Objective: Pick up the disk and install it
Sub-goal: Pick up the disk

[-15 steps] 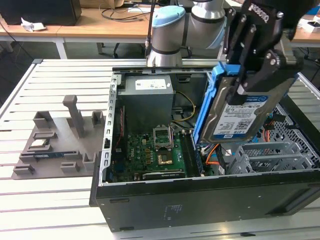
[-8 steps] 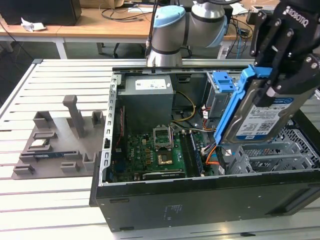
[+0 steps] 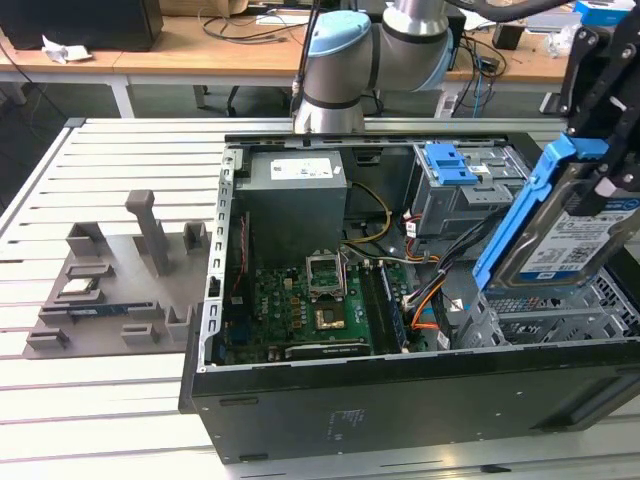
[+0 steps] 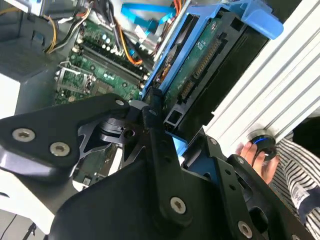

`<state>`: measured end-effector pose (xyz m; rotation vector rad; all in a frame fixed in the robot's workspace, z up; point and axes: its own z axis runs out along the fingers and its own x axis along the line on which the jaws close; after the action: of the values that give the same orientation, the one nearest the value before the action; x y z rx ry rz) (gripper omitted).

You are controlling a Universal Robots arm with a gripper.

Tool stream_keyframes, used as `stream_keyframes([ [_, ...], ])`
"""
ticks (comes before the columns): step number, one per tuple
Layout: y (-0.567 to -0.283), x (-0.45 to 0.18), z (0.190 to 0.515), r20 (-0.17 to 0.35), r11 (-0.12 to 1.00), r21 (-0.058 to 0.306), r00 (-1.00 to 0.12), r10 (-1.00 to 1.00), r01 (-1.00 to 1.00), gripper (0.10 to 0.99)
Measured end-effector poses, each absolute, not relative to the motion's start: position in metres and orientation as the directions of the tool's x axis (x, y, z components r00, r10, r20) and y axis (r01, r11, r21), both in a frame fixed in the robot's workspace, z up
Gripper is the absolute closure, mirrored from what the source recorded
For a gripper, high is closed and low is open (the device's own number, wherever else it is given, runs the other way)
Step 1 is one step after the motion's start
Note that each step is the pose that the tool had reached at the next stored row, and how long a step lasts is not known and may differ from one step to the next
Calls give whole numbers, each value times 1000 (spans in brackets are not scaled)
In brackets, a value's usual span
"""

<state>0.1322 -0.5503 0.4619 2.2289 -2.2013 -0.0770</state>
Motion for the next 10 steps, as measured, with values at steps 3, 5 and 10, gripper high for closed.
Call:
stream_keyframes([
  [3, -551, 143, 462, -29, -13, 42, 12, -1000, -999, 722],
  [5, -551, 143, 462, -29, -13, 42, 12, -1000, -999, 722],
  [10, -551, 143, 462, -29, -13, 42, 12, -1000, -999, 722],
])
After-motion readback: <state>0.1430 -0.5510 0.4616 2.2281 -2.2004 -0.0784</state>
